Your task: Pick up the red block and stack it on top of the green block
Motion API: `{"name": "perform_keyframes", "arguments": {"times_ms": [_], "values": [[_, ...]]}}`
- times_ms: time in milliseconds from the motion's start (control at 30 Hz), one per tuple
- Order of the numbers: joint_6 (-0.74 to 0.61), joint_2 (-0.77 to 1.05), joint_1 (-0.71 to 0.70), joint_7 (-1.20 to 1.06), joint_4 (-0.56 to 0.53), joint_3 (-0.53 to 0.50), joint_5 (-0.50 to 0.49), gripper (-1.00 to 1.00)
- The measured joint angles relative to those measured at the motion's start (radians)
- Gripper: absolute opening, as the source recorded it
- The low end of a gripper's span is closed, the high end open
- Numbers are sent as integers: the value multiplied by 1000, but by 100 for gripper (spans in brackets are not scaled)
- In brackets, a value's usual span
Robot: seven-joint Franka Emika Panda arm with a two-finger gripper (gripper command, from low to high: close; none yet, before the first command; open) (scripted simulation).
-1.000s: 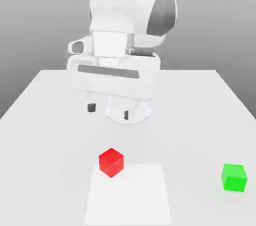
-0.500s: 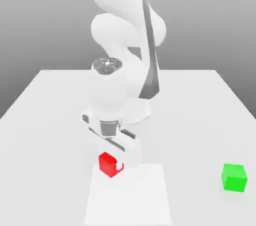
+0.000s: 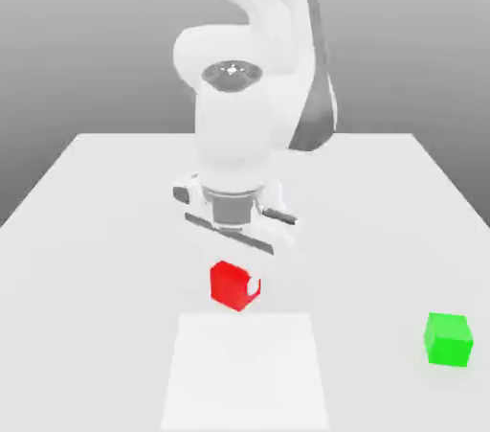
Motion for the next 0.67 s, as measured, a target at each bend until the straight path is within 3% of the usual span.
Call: {"name": "perform_keyframes", "arguments": {"times_ms": [367, 533, 567, 667], "values": [[-147, 138, 347, -156, 282, 167, -74, -100], [-33, 293, 388, -94, 317, 127, -187, -100], [-9, 321, 397, -80, 319, 115, -207, 100], [-9, 321, 397, -80, 319, 115, -207, 100]]}}
